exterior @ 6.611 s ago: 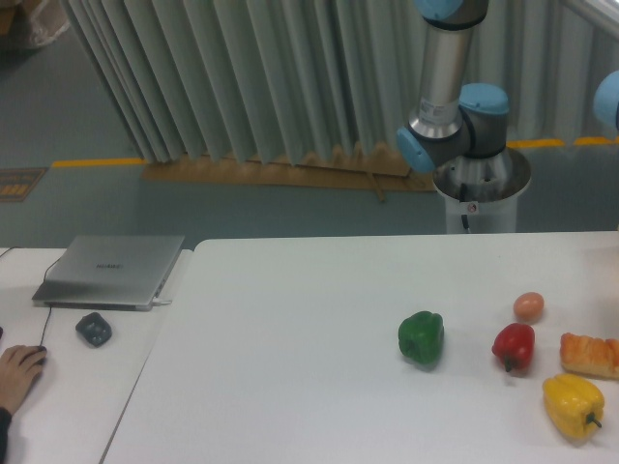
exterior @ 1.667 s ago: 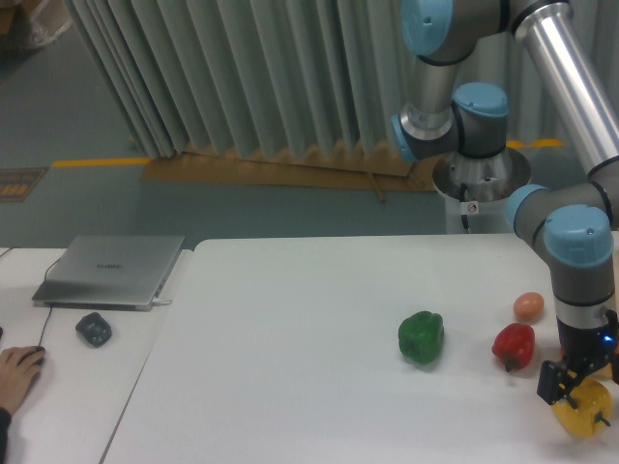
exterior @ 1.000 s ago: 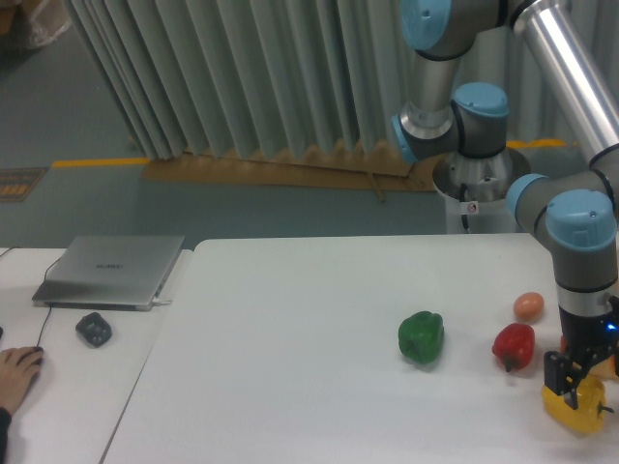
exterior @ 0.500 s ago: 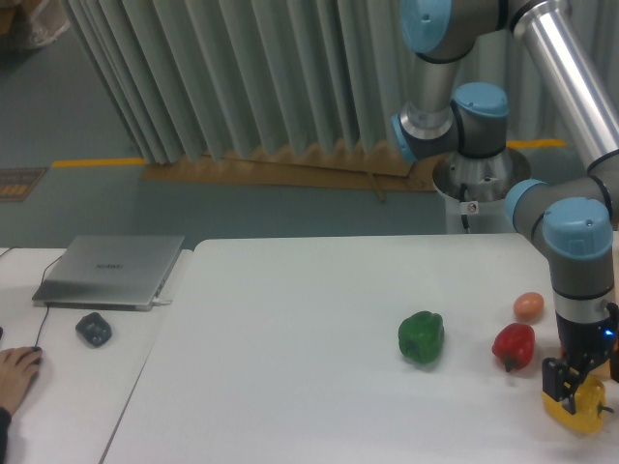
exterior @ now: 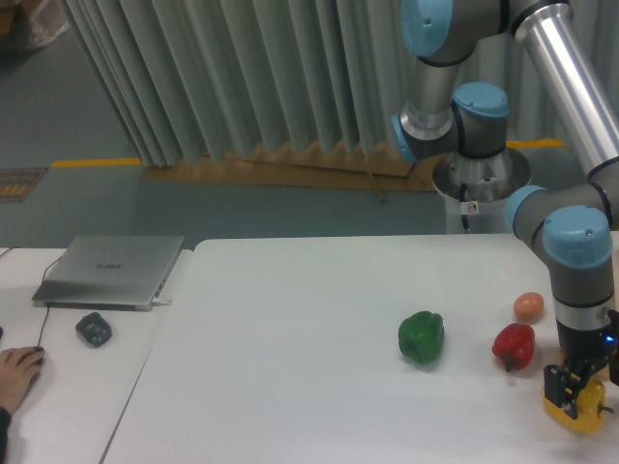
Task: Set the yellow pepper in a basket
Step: 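Hold the yellow pepper firmly in the closed gripper, then lift the yellow pepper up and carry it away from the table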
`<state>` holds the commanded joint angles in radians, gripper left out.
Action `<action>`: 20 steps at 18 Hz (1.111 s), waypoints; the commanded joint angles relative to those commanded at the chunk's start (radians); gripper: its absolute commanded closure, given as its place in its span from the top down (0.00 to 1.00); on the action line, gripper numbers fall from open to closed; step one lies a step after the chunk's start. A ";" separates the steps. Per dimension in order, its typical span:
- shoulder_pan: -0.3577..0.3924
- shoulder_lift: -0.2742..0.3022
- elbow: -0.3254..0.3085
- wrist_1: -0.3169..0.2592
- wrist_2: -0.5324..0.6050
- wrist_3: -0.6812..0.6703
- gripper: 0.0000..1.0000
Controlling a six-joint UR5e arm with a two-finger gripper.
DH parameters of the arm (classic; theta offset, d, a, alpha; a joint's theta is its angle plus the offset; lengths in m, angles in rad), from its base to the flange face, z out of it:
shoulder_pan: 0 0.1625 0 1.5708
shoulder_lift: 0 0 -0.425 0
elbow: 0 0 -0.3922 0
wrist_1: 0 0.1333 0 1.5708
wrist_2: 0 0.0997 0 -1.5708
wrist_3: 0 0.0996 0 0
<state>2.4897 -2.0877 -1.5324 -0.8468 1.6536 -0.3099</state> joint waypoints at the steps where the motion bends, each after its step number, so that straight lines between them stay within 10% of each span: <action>1: -0.002 -0.005 0.000 0.000 0.000 0.000 1.00; 5: -0.008 -0.009 0.005 0.000 0.014 0.000 0.91; 10: -0.009 -0.006 0.008 0.000 0.012 0.009 0.41; 20: -0.005 0.052 0.012 -0.005 0.003 0.041 0.37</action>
<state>2.4850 -2.0357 -1.5202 -0.8513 1.6567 -0.2686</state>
